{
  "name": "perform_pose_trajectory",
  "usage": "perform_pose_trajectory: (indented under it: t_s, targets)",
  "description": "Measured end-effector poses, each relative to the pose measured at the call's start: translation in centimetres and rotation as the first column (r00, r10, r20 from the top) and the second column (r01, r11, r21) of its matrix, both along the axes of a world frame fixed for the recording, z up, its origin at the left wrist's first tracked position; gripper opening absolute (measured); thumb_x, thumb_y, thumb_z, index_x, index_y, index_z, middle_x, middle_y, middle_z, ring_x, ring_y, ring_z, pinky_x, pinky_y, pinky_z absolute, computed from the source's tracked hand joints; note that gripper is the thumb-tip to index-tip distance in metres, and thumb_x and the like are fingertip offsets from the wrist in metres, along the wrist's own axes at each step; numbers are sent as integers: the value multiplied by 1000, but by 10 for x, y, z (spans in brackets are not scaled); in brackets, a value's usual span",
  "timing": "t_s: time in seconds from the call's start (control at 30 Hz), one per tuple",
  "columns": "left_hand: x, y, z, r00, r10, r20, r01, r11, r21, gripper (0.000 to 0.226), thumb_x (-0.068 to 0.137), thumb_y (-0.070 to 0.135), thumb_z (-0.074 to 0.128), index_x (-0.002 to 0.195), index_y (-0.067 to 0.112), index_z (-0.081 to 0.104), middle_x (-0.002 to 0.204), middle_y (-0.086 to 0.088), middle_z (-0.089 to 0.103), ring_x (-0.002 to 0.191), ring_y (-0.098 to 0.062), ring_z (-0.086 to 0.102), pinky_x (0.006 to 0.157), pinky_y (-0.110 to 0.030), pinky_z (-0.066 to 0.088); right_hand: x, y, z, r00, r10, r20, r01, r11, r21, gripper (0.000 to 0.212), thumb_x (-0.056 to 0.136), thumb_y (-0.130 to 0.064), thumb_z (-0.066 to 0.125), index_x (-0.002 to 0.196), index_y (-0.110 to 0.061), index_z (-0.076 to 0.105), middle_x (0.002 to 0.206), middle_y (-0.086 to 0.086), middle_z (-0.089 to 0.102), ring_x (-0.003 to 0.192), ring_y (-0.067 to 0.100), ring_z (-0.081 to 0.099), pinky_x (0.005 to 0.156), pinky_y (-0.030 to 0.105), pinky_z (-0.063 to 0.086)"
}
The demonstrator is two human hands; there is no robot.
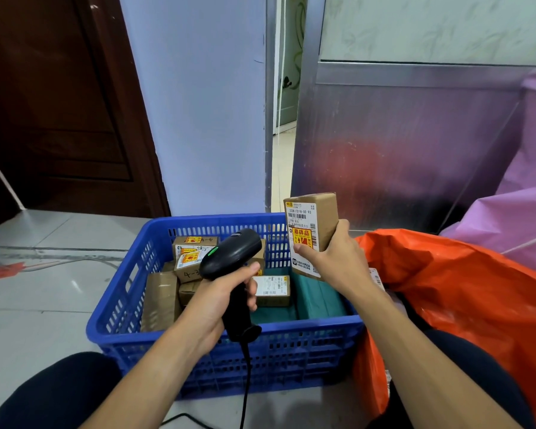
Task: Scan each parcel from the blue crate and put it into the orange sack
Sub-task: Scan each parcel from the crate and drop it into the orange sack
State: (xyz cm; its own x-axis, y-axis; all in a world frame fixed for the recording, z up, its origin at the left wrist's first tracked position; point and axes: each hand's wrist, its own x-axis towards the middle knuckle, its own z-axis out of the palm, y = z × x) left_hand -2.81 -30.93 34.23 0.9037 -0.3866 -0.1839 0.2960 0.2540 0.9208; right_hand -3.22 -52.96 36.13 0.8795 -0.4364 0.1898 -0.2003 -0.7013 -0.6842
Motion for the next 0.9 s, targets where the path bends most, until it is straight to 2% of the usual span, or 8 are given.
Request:
perform_pose_trajectory:
  t_s: [0.17, 0.4, 0.53, 0.7, 0.9]
  targets:
    - [0, 1, 0, 1000, -13, 10, 13, 1000, 5, 20, 82, 29, 81, 74, 17, 66, 71, -7, 55, 57, -19, 51, 67, -36, 48, 0, 0, 0, 1000, 7, 0, -7, 1000, -2, 68, 82, -55, 79, 123, -20, 37, 105, -11, 60, 96, 19, 67, 81, 46, 59]
    - [3, 1, -4, 1000, -17, 22, 17, 1000, 10, 18, 85, 29, 80, 80, 17, 67, 72, -8, 54, 58, -20, 51, 71, -39, 46, 2, -1, -2, 1000, -4, -8, 3, 1000, -22, 66, 82, -57, 78, 119, -25, 34, 117, -6, 68, 97, 19, 69, 80, 44, 60]
    - [5, 2, -9, 999, -21, 29, 21, 1000, -8, 25, 81, 31, 88, 80, 18, 67, 71, -8, 53, 58, -20, 50, 69, -38, 46, 1, 0, -2, 1000, -7, -3, 7, 999, -33, 67, 81, -60, 77, 117, -25, 34, 119, -4, 68, 101, 22, 68, 82, 47, 59]
    - [5, 1, -10, 999, -24, 37, 25, 1000, -13, 27, 80, 31, 83, 87, 15, 63, 70, -7, 51, 56, -19, 49, 68, -38, 45, 1, -1, -2, 1000, -7, 0, 7, 999, -34, 67, 79, -63, 77, 115, -26, 34, 118, -5, 68, 101, 22, 68, 82, 47, 58]
    - [7, 2, -13, 998, -37, 49, 37, 999, 0, 33, 75, 36, 89, 88, 17, 65, 71, -7, 52, 57, -20, 50, 66, -37, 48, 1, -3, -3, 1000, 2, 10, -2, 1000, -16, 65, 80, -62, 77, 114, -28, 33, 119, -6, 68, 101, 20, 68, 81, 45, 59]
